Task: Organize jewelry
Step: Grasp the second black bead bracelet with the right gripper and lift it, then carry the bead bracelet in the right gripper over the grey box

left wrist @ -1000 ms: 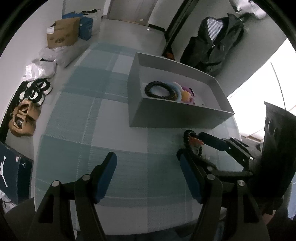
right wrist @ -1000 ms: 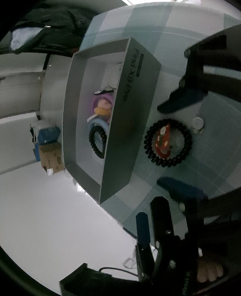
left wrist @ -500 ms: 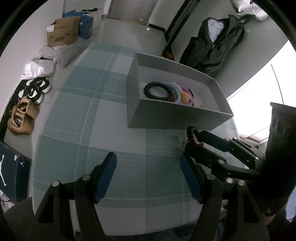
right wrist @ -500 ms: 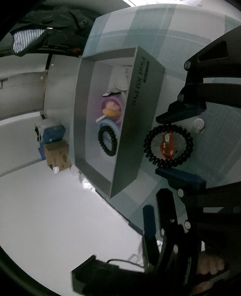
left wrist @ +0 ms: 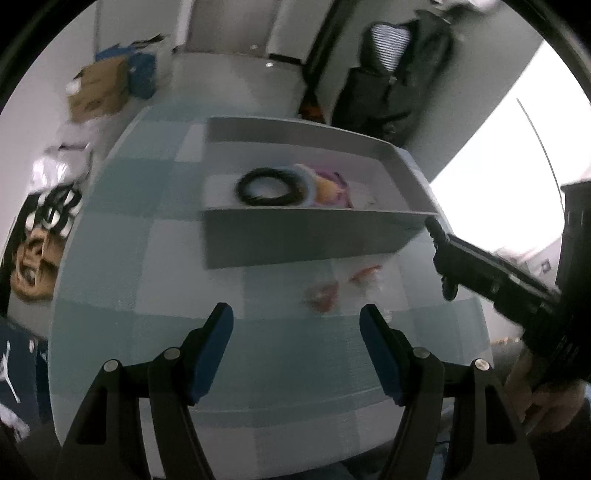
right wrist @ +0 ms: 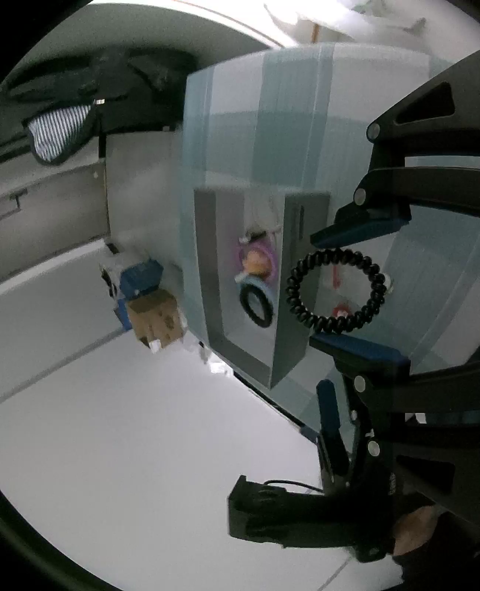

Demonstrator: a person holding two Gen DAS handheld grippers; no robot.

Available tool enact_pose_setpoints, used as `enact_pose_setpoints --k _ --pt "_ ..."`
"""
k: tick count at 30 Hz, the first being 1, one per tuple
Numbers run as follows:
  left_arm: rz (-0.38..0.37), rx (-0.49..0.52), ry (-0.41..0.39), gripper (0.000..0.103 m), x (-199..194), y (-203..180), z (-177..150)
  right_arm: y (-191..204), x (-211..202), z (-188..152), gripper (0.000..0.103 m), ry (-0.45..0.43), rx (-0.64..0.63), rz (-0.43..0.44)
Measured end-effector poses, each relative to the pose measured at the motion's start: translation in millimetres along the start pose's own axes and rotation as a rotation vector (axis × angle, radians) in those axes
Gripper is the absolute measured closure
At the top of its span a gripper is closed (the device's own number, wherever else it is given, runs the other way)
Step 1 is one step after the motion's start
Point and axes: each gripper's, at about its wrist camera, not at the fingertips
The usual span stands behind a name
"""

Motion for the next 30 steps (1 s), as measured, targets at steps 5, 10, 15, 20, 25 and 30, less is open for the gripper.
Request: enact_pose_setpoints --k 5,10,15,20,25,30 --pt "0.006 0.044 0.016 0.036 9 -14 2 -17 -18 -1 0.058 -0.026 0.047 0.015" --pt "0.036 0.051 0.032 0.036 20 -14 7 -28 -32 -6 0.058 -0.037 0.067 0.017" --pt "0.049 0.039 0.029 0.037 24 -8 10 -33 -41 -7 0.058 -0.048 0.085 0.024" --pt "0.051 0.056 0.027 0.050 27 -11 11 -35 -43 -1 0.058 -0.064 0.097 0.038" --pt "0.098 0.114 0.030 0.057 29 -18 8 -37 -42 2 0.058 -0.068 0.100 0.046" --pt "0.146 0.171 0.033 0.066 32 -28 5 -39 -41 4 0.058 -0.069 0.109 0.046"
Point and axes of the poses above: each gripper's, at about its wrist camera, not at the fingertips, and x roughly the way its jaws point, y to its left, z to its top, and after that the axes turned 2 degrees about -z, right-handed
